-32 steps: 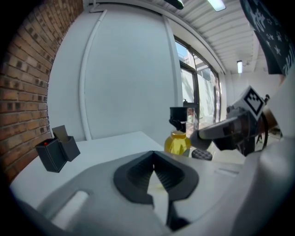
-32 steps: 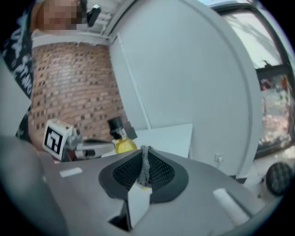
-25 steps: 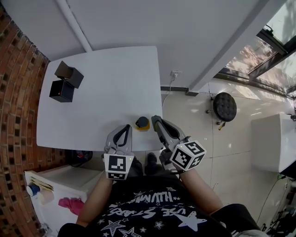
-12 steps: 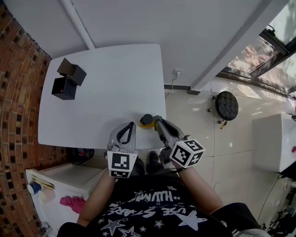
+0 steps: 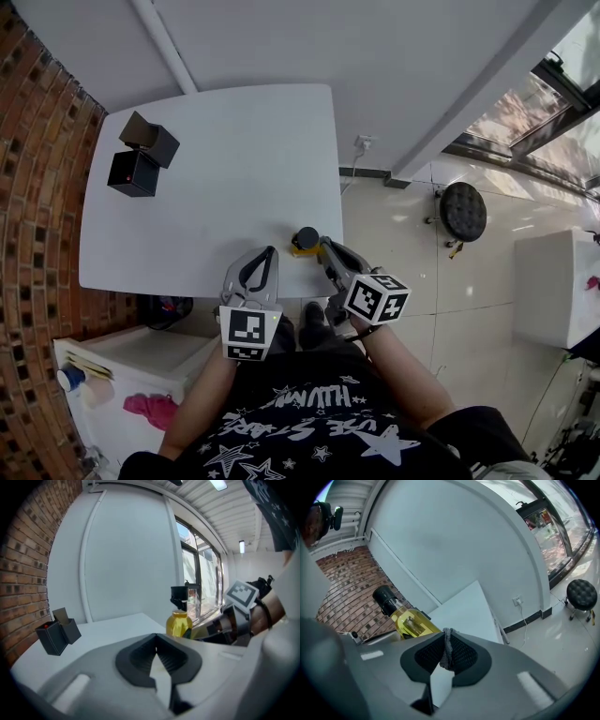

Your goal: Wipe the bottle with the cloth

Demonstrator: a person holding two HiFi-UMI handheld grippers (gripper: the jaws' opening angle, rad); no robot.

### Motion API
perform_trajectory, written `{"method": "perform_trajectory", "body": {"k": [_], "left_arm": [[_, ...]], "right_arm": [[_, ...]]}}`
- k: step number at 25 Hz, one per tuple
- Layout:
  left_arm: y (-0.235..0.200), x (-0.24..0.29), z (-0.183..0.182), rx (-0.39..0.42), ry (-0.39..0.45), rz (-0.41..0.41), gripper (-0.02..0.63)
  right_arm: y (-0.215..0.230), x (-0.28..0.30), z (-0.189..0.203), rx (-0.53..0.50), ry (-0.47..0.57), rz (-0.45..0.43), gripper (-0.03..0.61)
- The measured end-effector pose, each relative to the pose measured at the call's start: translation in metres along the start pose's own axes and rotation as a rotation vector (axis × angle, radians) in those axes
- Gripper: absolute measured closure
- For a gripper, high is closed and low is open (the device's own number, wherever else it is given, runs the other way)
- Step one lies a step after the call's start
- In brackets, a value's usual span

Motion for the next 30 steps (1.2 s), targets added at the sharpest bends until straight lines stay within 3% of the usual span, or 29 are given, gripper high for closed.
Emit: {"method": "perform_trajectory", "body": {"k": [13, 17, 21, 25, 30], "left_arm": [[0.018, -0.006, 0.001, -0.015, 0.001, 0.046, 0.609], [0.024, -0.009, -0.006, -0.013, 0.018, 0.072, 0.609], [0.039, -0.006, -0.017, -0.023, 0.033, 0.087, 0.430], [0.050, 0.010, -0.008, -0.035, -0.022, -0.004, 0.289], [0.064, 0.035, -0.007, 0.016, 0.007, -0.115, 0.229]], "right_arm": [[0.015, 0.011, 0.016, -0.043, -0.063, 0.051, 0.540], [0.016, 0.007, 0.010, -0.058, -0.038, 0.060, 0.540], [0.014, -0.003, -0.003, -0.086, 0.001, 0.063, 0.540], [0.014, -0.013, -0.014, -0.100, 0.042, 0.071, 0.540], [0.015, -0.023, -0.023, -0.124, 0.071, 0.077, 0.540]]}}
Point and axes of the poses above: the fingertips, and each gripper's own axes: x forward along the fingers, y to its right, z out of its underside, the point moved 7 cm from there along -x, backward along the fingers
